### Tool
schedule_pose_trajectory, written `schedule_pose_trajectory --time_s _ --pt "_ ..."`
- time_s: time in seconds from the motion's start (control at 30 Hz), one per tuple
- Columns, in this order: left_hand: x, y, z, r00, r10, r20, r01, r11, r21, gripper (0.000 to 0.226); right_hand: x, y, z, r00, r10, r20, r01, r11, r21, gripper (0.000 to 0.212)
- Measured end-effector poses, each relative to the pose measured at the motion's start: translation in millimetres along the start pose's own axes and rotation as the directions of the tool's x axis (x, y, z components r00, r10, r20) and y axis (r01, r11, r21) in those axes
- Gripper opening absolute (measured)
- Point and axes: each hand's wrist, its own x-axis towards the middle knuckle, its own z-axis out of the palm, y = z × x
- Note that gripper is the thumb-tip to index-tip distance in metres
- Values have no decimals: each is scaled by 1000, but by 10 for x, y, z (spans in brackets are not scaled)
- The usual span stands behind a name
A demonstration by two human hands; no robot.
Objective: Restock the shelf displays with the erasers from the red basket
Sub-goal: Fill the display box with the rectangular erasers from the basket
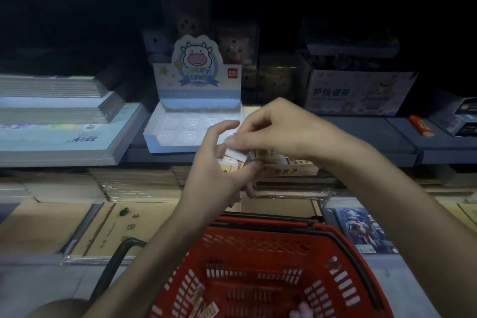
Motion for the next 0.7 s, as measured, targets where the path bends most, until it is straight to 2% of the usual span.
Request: schedule_pose_trajectory --time_s 0.1,0.17,0.33,0.43,0.5,0.57,0.7 --pt "-4 -1 -14 999 12 39 -12 1000 5 70 30 48 37 994 -36 99 33 999 25 12" --pt "1 -10 -26 997 48 66 -48 999 6 62 54 77 42 992 -56 112 52 998 38 7" --pt "36 -54 -59 994 102 45 -100 994 -43 56 79 126 -133 1000 -8 13 6 986 168 10" --pt "76 -138 -80 992 110 -61 -106 992 73 45 95 180 -301 990 70 -124 -20 931 365 12" --pt "124 -214 -104 990 106 -97 -95 989 111 32 121 253 -360 971 131 -201 -36 908 417 13" --pt "159 -270 -132 993 108 -58 -97 982 162 20 151 329 -372 952 192 -237 -68 891 449 16" --pt "138 -269 -134 990 89 108 -125 915 385 20 228 440 -343 930 261 -257 -112 871 478 21"
